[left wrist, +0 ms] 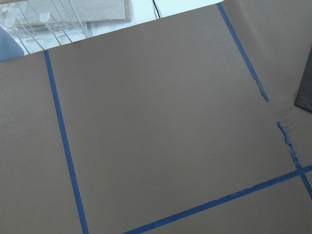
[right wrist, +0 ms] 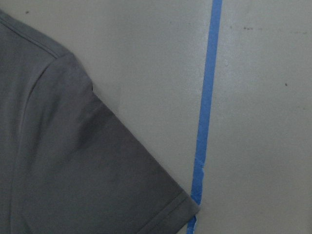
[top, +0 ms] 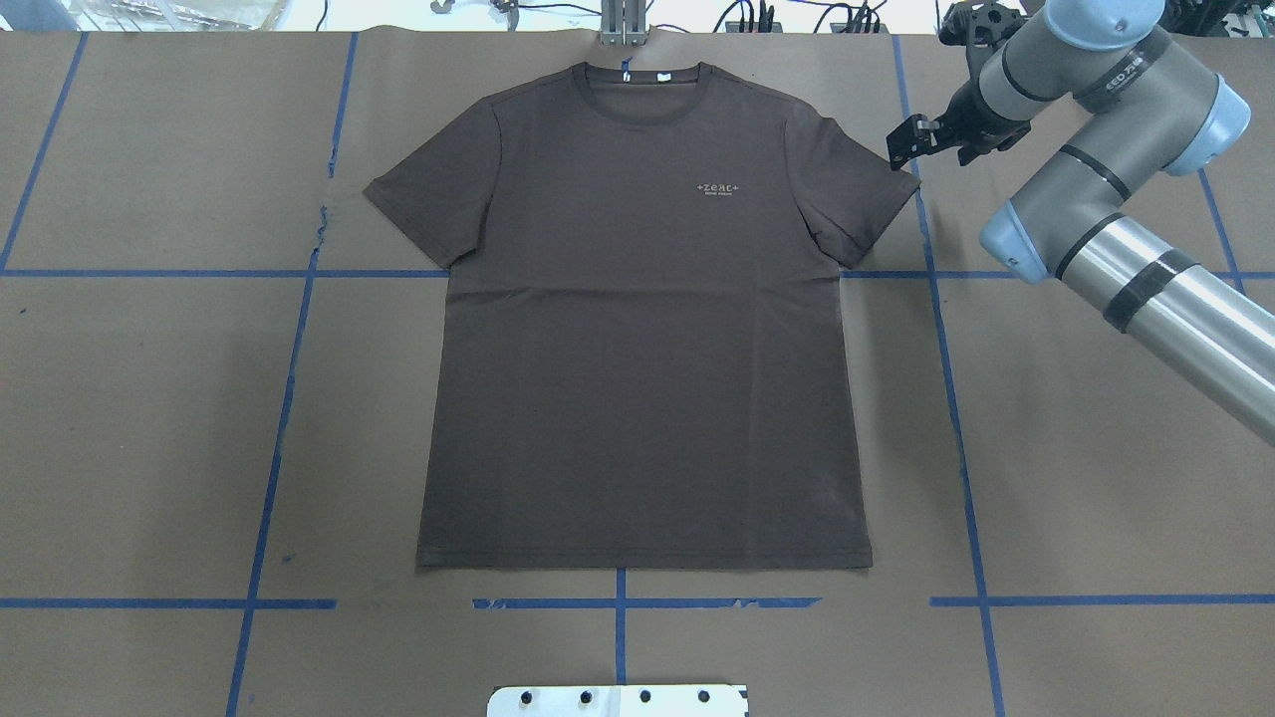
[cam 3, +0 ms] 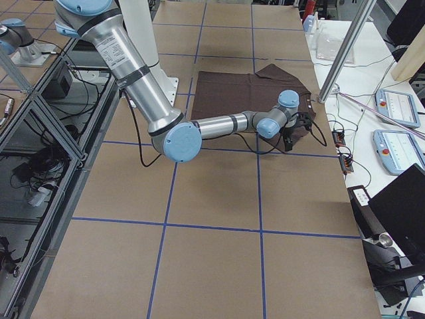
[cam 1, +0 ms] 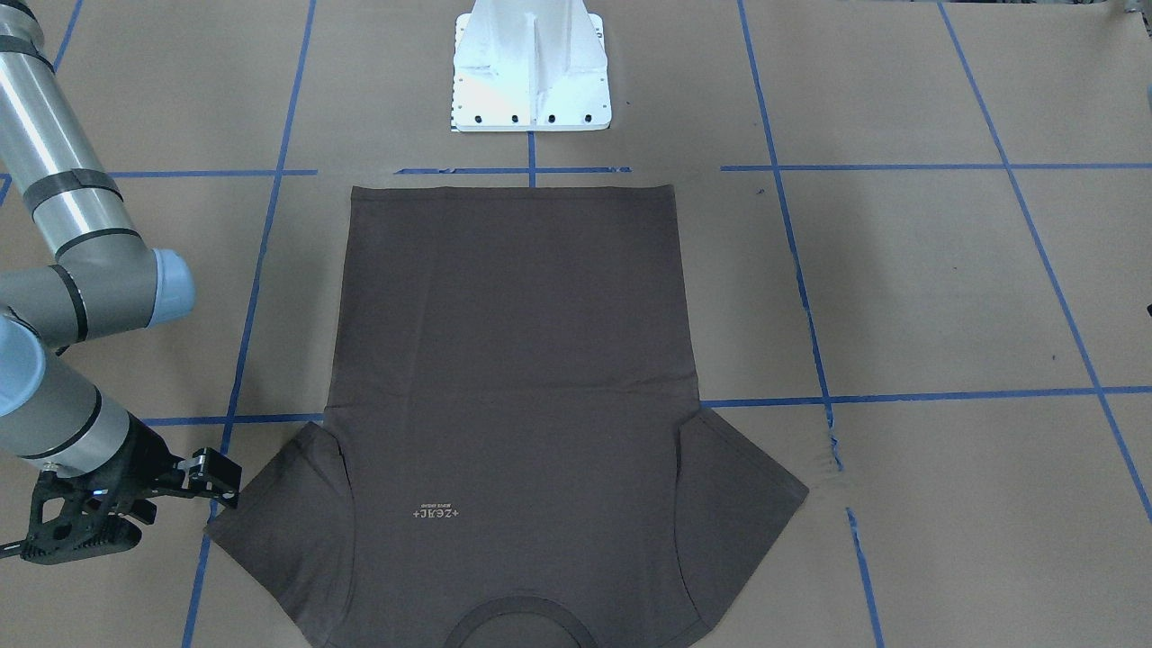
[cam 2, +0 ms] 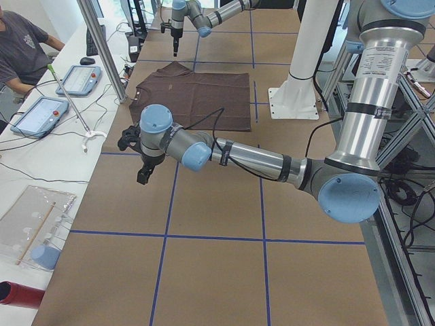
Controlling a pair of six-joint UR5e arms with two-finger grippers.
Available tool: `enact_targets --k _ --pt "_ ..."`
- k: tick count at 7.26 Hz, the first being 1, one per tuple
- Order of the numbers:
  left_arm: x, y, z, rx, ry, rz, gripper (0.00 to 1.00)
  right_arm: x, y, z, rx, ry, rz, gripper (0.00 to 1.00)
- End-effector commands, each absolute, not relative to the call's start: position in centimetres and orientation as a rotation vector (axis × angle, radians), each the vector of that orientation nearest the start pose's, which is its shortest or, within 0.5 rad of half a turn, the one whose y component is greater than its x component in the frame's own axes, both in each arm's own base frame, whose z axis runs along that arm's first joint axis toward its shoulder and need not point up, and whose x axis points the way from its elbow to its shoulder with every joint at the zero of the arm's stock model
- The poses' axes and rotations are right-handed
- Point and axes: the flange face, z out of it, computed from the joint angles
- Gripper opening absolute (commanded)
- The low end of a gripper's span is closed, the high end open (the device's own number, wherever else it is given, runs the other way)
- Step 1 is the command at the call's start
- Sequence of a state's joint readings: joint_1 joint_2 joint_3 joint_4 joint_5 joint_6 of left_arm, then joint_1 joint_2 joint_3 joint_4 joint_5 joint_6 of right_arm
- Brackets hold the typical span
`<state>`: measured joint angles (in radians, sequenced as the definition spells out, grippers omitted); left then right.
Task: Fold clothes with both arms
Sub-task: 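Move the right gripper over the sleeve nearest it and grasp the sleeve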
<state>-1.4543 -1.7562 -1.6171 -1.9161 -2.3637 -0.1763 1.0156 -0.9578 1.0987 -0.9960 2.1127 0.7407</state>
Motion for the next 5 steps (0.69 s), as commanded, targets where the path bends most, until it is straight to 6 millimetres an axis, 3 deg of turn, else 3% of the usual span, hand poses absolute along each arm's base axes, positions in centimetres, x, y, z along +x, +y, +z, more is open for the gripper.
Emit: enact_targets --k 1,5 --pt "0.6 -58.5 48.9 0.434 0.843 0.17 1.0 -34.1 -69.4 47.1 0.221 -0.811 -0.013 0.99" --pt "0.6 -58.4 48.6 0.439 0.845 0.173 1.0 -36.3 -70.4 47.1 0.205 -0.786 -0.017 0.97"
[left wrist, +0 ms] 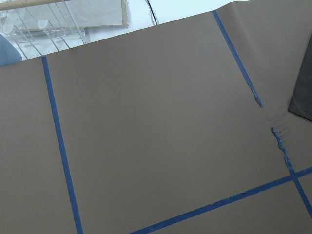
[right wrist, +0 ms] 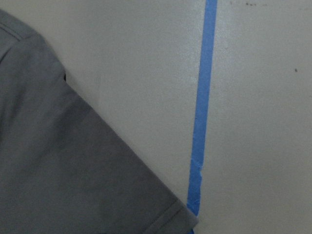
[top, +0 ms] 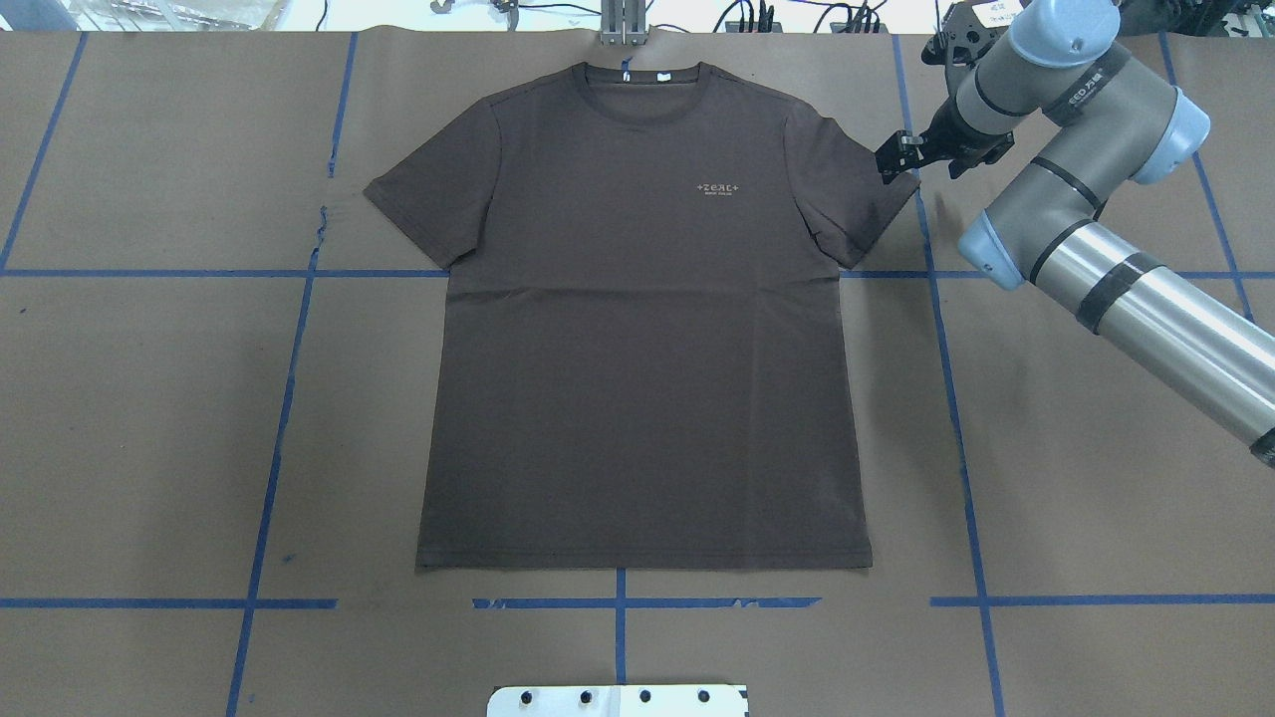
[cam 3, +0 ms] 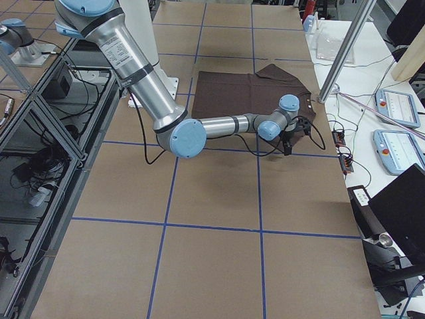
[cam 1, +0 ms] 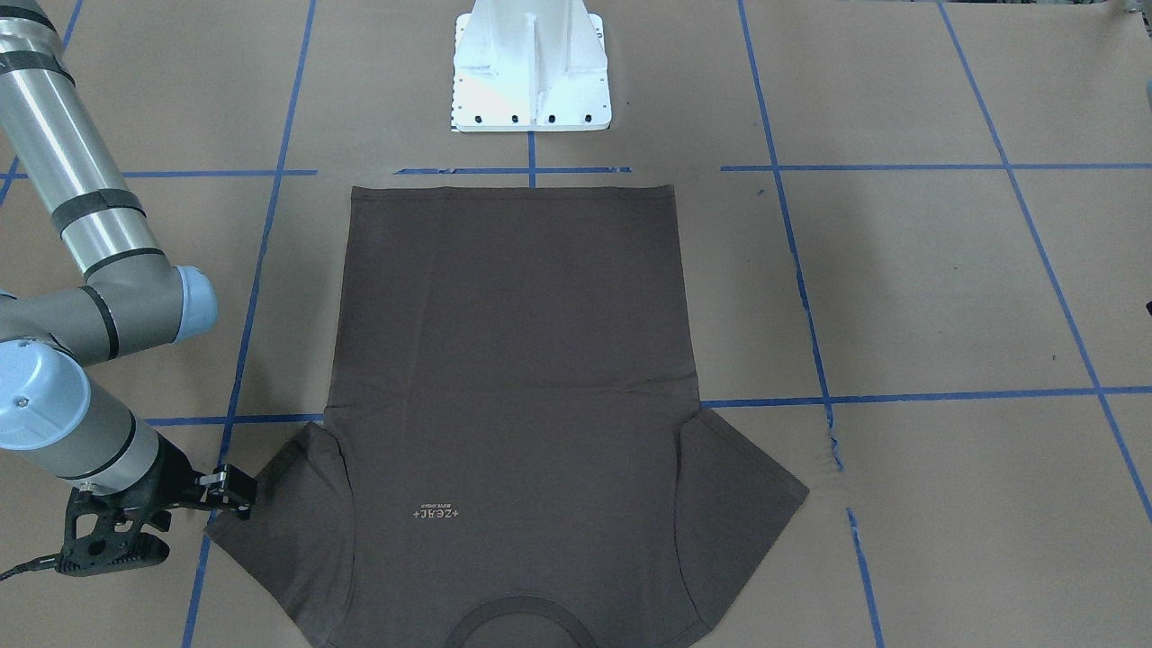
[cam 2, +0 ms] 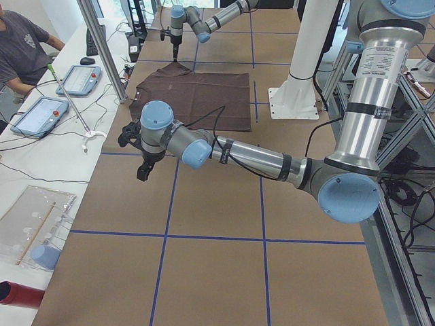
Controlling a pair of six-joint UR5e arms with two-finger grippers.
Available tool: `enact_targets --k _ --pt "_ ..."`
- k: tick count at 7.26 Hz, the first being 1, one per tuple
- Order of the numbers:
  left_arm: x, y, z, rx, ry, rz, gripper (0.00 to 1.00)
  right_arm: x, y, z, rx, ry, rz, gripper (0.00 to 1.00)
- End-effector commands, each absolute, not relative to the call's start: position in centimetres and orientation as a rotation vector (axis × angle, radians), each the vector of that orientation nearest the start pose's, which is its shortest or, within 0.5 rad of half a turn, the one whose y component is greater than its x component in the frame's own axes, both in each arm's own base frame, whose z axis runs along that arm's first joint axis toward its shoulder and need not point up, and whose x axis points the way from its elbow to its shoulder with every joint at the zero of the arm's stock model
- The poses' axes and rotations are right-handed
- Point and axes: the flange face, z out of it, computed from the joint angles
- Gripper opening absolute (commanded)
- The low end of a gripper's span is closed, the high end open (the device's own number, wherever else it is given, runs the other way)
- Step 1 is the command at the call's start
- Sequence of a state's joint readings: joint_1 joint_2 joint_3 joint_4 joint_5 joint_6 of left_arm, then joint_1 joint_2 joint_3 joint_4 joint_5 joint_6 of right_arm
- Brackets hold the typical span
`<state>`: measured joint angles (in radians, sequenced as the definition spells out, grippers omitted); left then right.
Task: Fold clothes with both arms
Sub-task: 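Move the right gripper over the sleeve nearest it and grasp the sleeve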
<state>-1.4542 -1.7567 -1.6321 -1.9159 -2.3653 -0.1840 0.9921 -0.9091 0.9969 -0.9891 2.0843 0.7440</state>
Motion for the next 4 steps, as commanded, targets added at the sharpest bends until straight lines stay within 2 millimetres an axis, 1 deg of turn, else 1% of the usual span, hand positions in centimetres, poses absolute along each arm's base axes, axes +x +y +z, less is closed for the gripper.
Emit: enact_targets --k 1,2,4 --pt "0.57 -58.34 48.5 0.441 0.845 0.174 1.0 -36.41 -70.4 47.74 0.206 -0.783 -0.019 0.97" --pt "0.57 -58.34 48.5 0.441 0.845 0.174 1.0 -36.51 -70.42 48.59 0.21 -0.779 -0.018 0.97" --pt "0.58 -58.33 48.51 0.439 0.847 0.174 1.0 -36.52 -70.49 48.65 0.211 -0.776 -0.016 0.91"
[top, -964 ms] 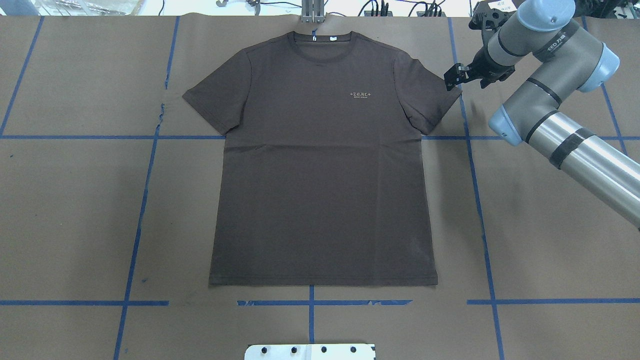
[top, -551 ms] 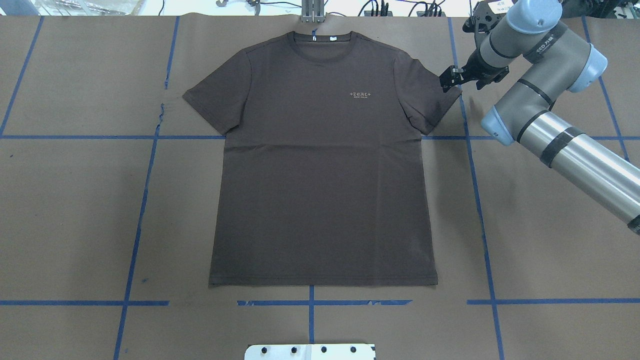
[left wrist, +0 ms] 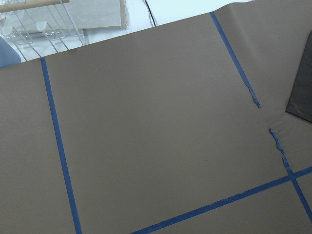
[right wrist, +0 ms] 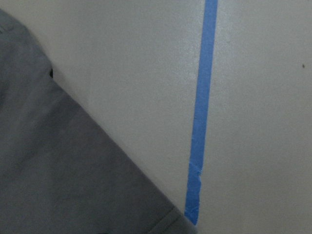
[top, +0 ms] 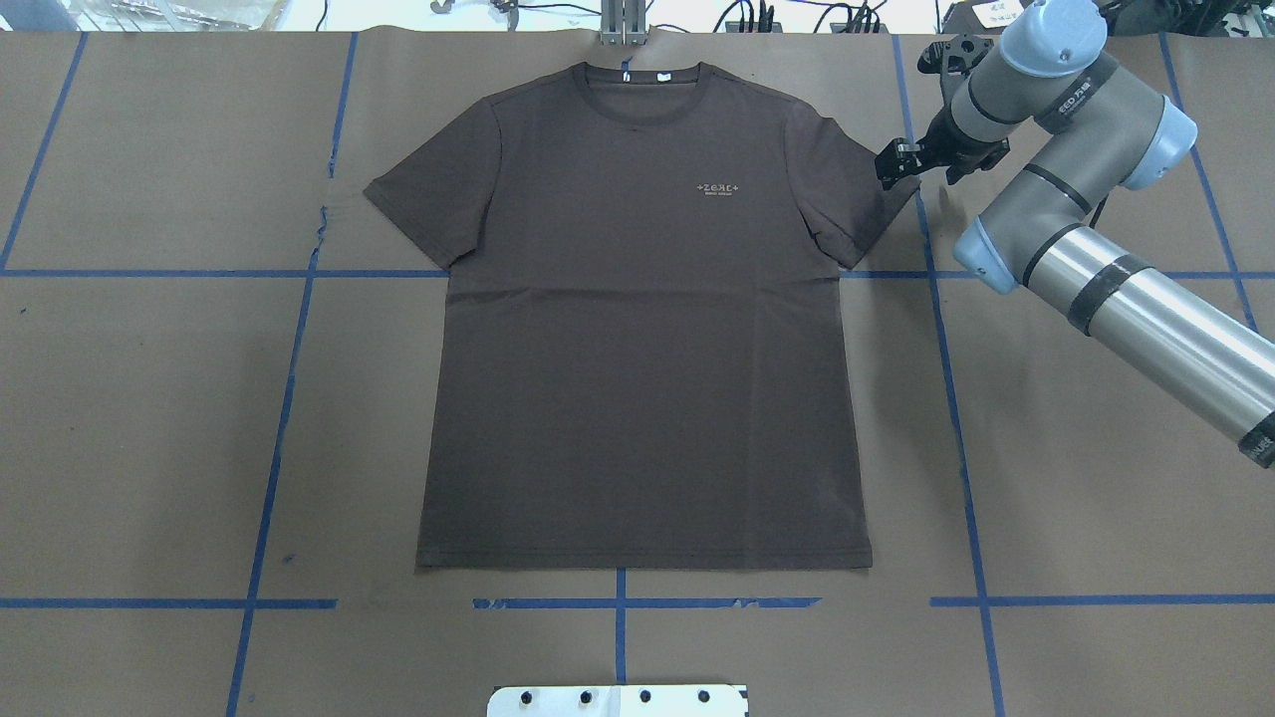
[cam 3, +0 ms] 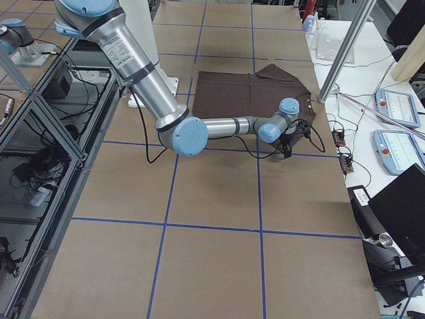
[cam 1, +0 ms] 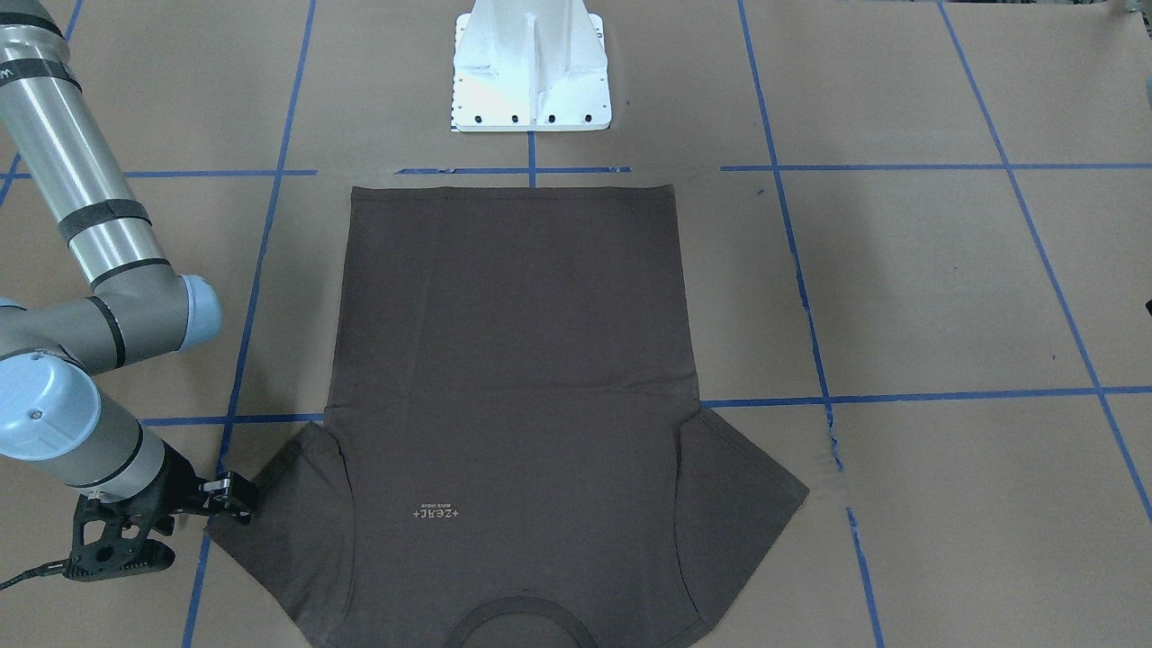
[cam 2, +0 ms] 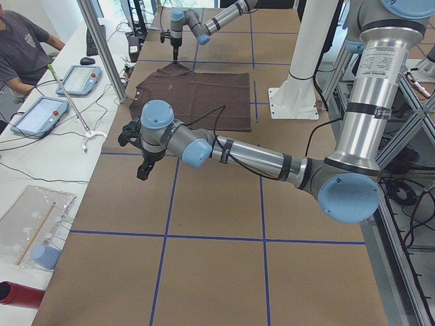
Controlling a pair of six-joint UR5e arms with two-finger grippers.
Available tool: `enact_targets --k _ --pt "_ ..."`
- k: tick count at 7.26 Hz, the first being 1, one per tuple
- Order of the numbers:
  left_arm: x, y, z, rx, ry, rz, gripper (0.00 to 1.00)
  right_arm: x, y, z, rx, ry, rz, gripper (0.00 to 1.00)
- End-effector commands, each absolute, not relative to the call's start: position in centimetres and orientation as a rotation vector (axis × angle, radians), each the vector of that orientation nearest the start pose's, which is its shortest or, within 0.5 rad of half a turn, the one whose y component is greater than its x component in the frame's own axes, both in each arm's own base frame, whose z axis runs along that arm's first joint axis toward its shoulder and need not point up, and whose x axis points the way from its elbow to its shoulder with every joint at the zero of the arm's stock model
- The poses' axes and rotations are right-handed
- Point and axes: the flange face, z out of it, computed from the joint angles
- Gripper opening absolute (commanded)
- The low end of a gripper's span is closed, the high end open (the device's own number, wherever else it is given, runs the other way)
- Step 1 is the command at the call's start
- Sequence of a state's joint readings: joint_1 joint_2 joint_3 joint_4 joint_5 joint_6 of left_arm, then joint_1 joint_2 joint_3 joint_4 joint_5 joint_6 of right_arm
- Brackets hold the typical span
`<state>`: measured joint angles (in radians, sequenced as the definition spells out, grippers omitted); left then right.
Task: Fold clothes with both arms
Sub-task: 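Move the right gripper over the sleeve nearest it and grasp the sleeve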
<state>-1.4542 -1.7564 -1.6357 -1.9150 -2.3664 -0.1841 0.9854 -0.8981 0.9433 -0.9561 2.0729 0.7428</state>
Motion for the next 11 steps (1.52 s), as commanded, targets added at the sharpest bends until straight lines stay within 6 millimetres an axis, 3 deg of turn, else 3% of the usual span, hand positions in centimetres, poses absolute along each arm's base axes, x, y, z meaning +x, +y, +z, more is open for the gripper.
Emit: enact_targets --k 1,3,4,8,9,10,11 --pt "0.6 -58.3 48.5 0.439 0.847 0.174 1.0 -36.6 -70.5 48.5 0.211 -0.778 -0.016 0.74" --pt "0.6 -58.4 48.7 0.436 0.847 0.171 1.0 -36.7 -70.7 48.0 0.212 -0.785 -0.018 0.14" --pt "0.6 -58.4 48.7 0.434 0.847 0.171 1.0 -36.6 -70.7 47.7 0.217 -0.79 -0.019 0.0" --pt "0.6 -58.4 49.1 0.429 0.846 0.17 1.0 -36.6 -70.9 46.6 0.229 -0.804 -0.031 0.0" --pt "0.6 -58.4 49.0 0.432 0.846 0.171 1.0 -36.6 -70.8 47.0 0.225 -0.799 -0.03 0.24" --pt "0.6 -58.4 48.8 0.433 0.846 0.17 1.0 -36.5 -70.7 47.2 0.224 -0.797 -0.032 0.99" --pt "0.6 -58.4 48.8 0.433 0.846 0.171 1.0 -36.5 -70.7 47.4 0.22 -0.795 -0.029 1.0"
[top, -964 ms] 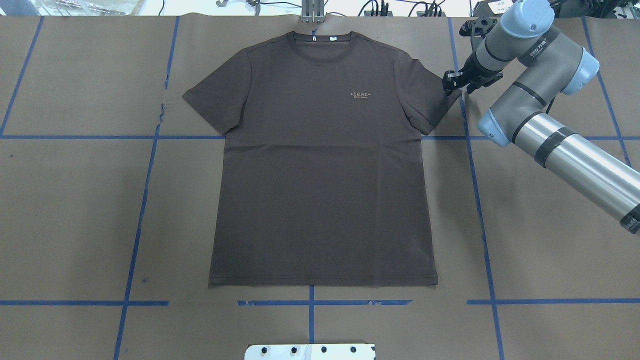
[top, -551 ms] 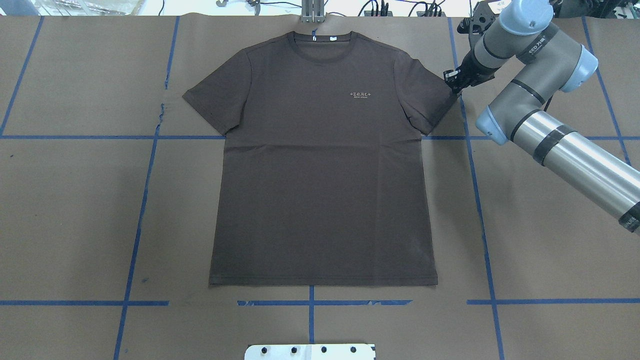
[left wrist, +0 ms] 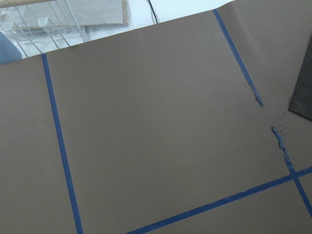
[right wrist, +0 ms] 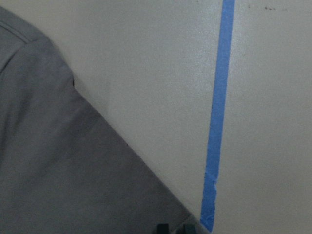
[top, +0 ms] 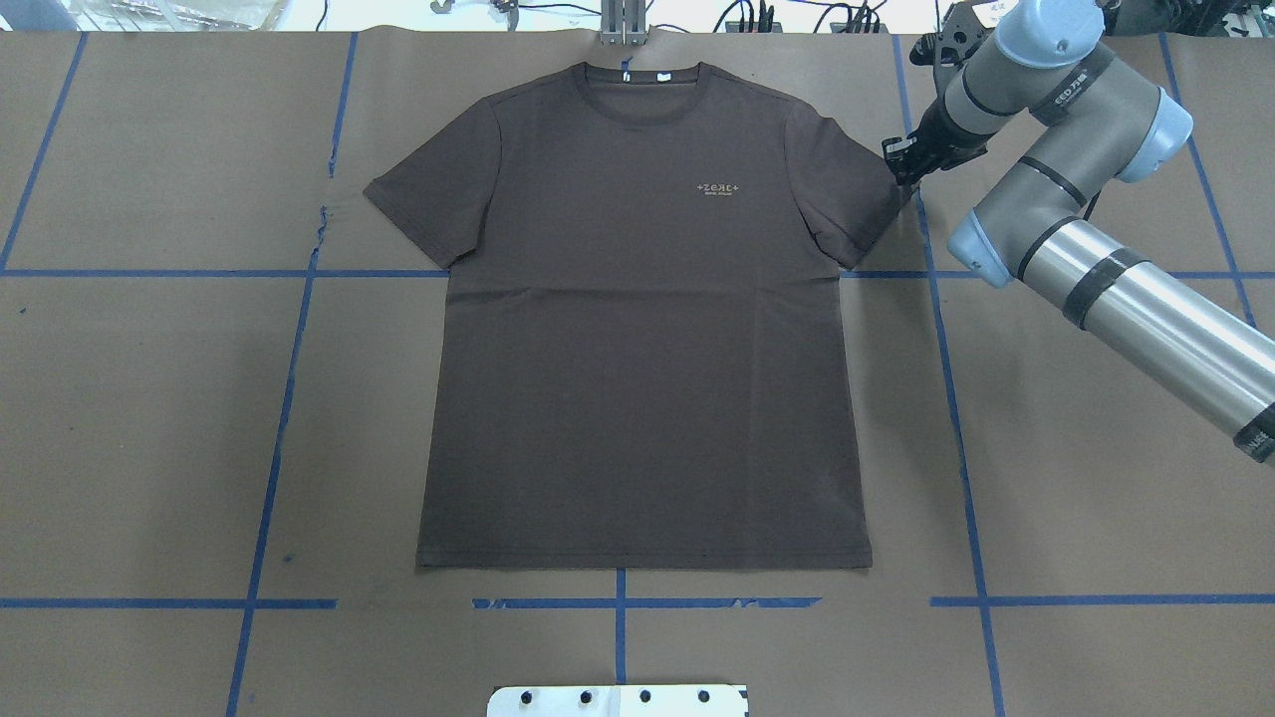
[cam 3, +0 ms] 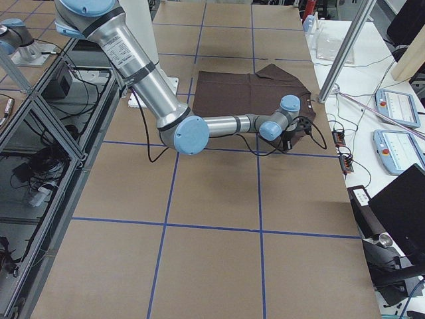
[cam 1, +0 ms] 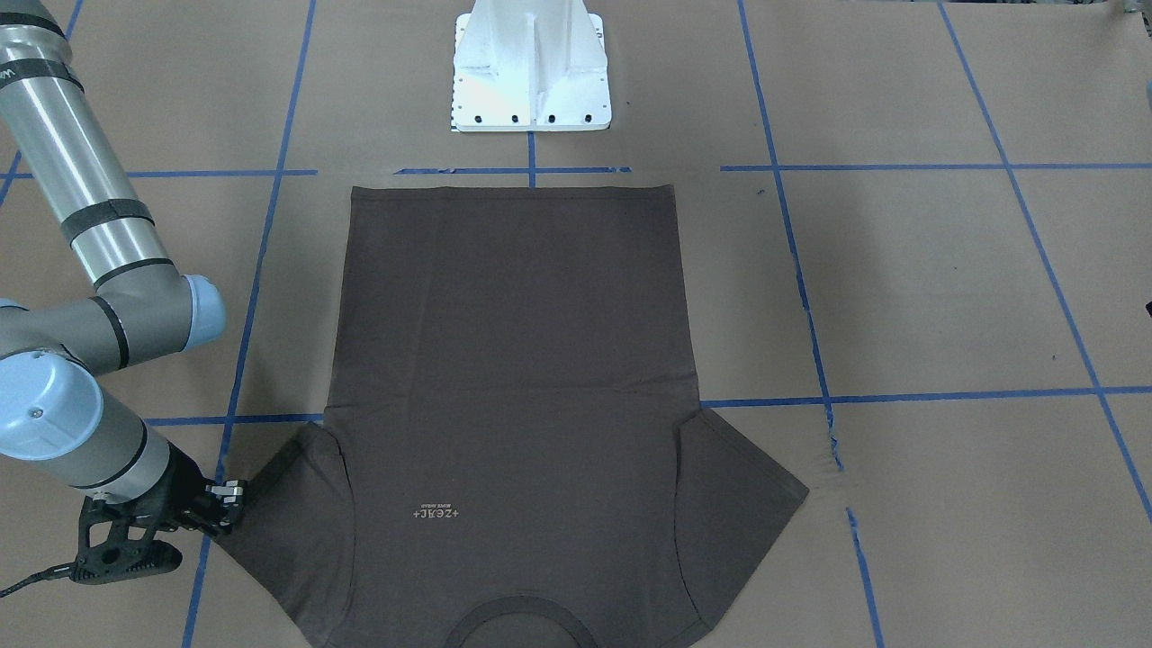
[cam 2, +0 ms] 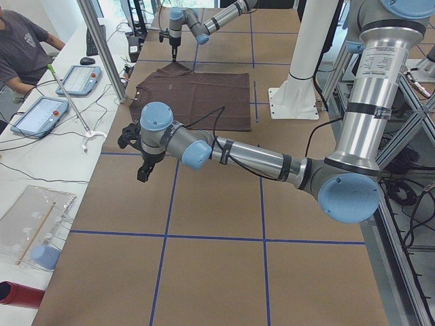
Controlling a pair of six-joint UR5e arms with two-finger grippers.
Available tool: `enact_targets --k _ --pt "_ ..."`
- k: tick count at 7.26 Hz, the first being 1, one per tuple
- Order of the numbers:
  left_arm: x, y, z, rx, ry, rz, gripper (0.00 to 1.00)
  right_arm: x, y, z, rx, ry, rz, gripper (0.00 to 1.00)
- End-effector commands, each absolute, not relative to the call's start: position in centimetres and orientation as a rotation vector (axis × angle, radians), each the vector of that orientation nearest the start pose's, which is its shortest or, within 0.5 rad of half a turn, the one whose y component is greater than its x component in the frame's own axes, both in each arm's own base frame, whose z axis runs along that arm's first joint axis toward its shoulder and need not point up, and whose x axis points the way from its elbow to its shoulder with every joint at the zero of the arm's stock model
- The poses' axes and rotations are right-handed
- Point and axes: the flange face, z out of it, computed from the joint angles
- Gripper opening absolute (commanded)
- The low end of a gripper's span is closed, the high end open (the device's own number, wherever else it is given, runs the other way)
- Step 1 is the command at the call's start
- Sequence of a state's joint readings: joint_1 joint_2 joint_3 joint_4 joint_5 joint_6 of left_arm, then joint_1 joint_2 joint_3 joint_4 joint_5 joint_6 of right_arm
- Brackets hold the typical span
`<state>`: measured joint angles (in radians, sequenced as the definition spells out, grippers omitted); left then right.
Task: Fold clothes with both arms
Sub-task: 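Move the right gripper over the sleeve nearest it and grasp the sleeve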
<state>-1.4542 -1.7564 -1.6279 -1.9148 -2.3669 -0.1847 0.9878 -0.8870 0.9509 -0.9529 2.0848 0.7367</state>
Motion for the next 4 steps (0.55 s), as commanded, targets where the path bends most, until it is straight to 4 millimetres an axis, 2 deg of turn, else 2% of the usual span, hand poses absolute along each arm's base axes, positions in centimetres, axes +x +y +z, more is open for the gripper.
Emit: enact_targets --k 1,4 --pt "0.58 -58.39 48.82 0.433 0.846 0.17 1.0 -36.54 -70.74 47.64 0.215 -0.792 -0.026 1.0" --pt "0.58 -58.35 48.59 0.437 0.847 0.172 1.0 -36.54 -70.75 48.03 0.204 -0.787 -0.018 1.0"
